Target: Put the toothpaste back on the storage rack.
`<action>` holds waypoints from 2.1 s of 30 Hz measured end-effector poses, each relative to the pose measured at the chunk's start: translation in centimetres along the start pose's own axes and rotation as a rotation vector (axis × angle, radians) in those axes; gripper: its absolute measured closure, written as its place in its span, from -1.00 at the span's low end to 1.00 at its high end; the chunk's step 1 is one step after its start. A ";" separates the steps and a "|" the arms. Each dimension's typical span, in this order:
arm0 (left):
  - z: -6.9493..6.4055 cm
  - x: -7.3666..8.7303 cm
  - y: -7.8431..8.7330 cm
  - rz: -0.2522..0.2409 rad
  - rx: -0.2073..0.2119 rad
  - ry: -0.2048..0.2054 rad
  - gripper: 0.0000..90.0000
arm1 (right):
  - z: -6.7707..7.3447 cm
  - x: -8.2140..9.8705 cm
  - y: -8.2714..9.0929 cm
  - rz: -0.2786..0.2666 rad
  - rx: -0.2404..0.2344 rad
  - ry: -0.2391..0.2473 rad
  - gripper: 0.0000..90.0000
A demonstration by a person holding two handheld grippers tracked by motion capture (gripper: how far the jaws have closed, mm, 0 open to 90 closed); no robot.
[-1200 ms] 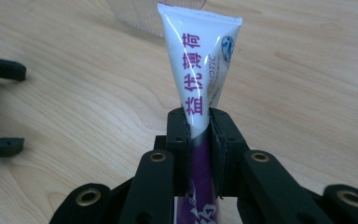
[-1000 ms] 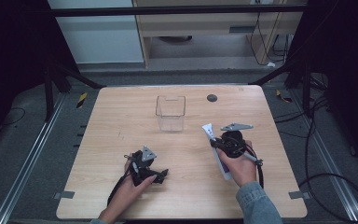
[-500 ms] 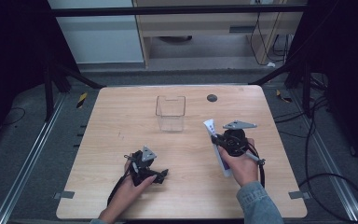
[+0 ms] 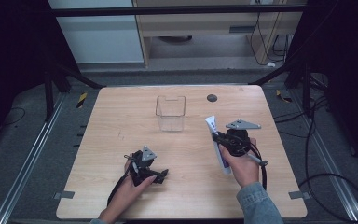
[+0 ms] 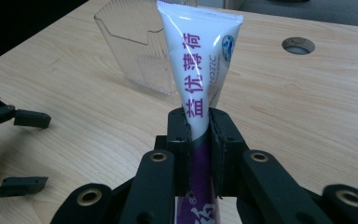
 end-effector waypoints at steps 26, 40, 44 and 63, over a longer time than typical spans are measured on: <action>0.0 0.0 0.0 0.001 0.000 -0.001 -1.00 | -0.3 -1.8 0.8 -0.065 0.010 0.003 0.77; 0.0 0.0 0.0 0.000 0.000 0.001 -1.00 | 0.5 -3.3 0.2 -0.090 0.006 0.026 0.77; 0.0 0.0 0.0 0.001 0.000 0.001 -1.00 | 0.7 -3.6 -0.5 -0.083 0.000 0.025 0.77; 0.0 0.0 0.0 0.001 0.000 0.001 -1.00 | 3.6 -7.1 -4.1 -0.099 -0.031 0.070 0.77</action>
Point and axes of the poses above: each handheld gripper's, and its own axes: y roughly backward along the jaws, x roughly out of its underside, z roughly to its left, the point moved 3 cm from there along -y, roughly forward along the jaws, and after that the axes turned 6 degrees about y, right-handed, at the moved point
